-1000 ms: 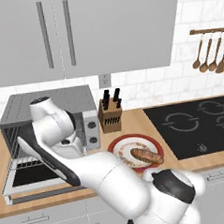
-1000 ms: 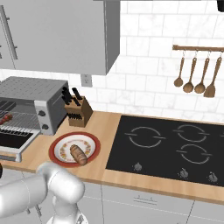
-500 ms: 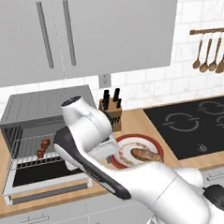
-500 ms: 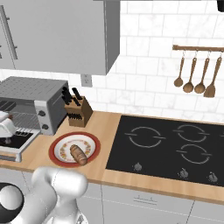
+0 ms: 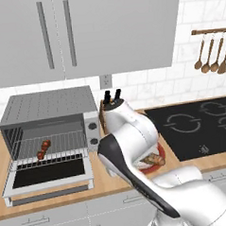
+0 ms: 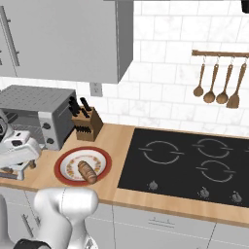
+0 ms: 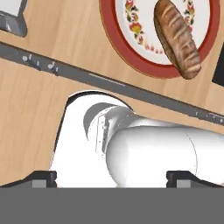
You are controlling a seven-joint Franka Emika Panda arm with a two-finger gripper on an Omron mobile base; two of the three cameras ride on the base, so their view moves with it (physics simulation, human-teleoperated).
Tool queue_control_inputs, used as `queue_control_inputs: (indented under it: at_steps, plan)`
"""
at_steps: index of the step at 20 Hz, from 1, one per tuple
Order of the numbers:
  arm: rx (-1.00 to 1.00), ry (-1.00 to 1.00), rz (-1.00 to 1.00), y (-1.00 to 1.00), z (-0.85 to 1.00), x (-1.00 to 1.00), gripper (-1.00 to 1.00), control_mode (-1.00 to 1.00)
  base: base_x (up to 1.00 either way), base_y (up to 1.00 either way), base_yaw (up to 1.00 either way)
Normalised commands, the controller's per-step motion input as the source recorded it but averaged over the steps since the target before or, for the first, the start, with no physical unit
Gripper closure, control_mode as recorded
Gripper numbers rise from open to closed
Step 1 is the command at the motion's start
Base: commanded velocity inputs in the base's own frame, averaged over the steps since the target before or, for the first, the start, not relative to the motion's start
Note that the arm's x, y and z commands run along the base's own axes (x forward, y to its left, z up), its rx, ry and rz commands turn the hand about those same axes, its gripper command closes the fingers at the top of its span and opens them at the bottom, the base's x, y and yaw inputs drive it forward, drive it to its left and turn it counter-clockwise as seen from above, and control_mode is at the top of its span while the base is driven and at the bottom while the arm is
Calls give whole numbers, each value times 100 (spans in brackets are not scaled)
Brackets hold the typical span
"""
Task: Pick up the kebab skewer and baguette bread, and place them inside the toaster oven. Close the toaster oven door and start by setting the timer.
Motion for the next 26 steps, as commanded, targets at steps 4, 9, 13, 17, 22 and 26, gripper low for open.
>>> queue_control_inputs:
  at_steps: [4, 9, 13, 17, 22, 26]
  plan:
    - [0, 4, 9, -100, 3, 0, -100, -100, 0, 0, 0]
    - [0, 1, 6, -88, 0, 5, -100, -100, 0, 0, 0]
    - [2, 0, 4, -60, 0, 47, -100, -100, 0, 0, 0]
    - [5, 2, 0, -16, -19, 74, -100, -100, 0, 0, 0]
    - [7, 10, 0, -6, -37, 62, -100, -100, 0, 0, 0]
    - [6, 3, 0, -8, -39, 17, -100, -100, 0, 0, 0]
